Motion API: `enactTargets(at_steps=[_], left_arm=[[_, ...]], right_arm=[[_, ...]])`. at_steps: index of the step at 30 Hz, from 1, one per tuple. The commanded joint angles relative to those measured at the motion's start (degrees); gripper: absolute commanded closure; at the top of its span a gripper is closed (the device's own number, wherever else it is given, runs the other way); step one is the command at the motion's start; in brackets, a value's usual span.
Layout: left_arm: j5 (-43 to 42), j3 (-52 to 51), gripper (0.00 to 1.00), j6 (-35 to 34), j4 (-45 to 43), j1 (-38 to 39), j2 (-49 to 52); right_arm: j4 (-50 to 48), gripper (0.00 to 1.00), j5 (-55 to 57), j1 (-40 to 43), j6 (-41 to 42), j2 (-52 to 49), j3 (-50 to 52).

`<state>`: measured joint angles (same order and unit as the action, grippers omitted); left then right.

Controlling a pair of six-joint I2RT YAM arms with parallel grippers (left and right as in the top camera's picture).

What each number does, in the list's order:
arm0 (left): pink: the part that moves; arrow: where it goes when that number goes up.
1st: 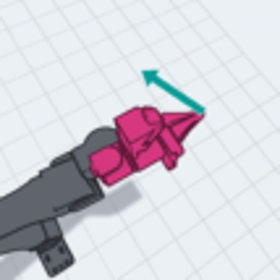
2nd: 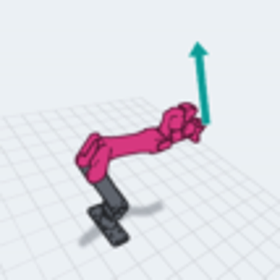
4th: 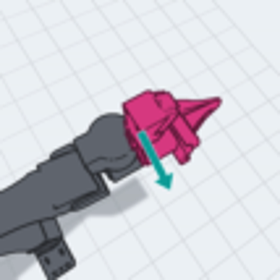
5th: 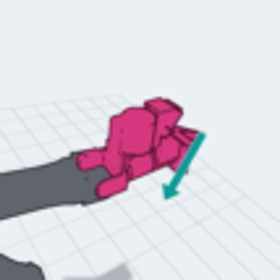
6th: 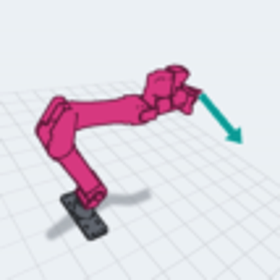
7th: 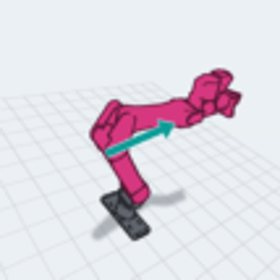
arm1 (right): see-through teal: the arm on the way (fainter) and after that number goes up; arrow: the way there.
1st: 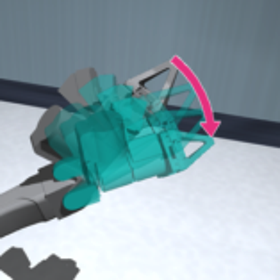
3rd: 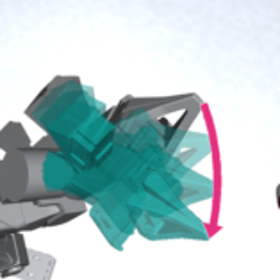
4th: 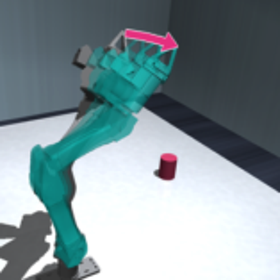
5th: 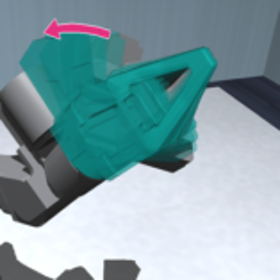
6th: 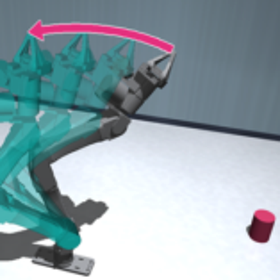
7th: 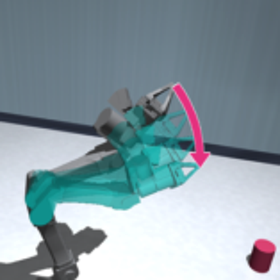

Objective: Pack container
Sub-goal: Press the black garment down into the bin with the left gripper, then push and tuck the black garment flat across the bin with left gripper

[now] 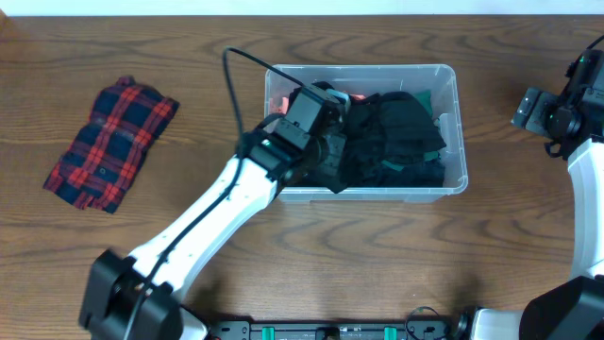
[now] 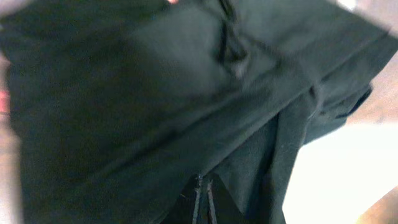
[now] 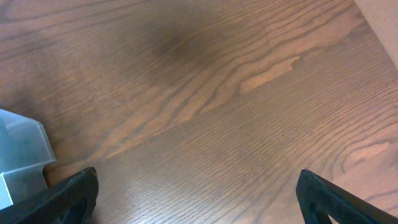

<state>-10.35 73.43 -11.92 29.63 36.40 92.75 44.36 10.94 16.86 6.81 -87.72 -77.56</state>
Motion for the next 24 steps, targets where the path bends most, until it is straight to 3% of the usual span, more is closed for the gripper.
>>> enactTargets(at_steps=[1,13,24], left_arm=[[-4.7,0.3,0.94,-1.1,0.6,0.0,2.9],[0.8,0.1,0.94,1.4,3.7,0.0,16.5],[1.0,3.4,0.94,3.1,3.5,-0.1,9.9]], right_arm=[[0.1,0.01,0.2,0.2,0.0,-0.1,-0.2],[0.1,0.01,0.2,0.2,0.0,-0.1,-0.2],[0.1,0.01,0.2,0.2,0.0,-0.1,-0.2]])
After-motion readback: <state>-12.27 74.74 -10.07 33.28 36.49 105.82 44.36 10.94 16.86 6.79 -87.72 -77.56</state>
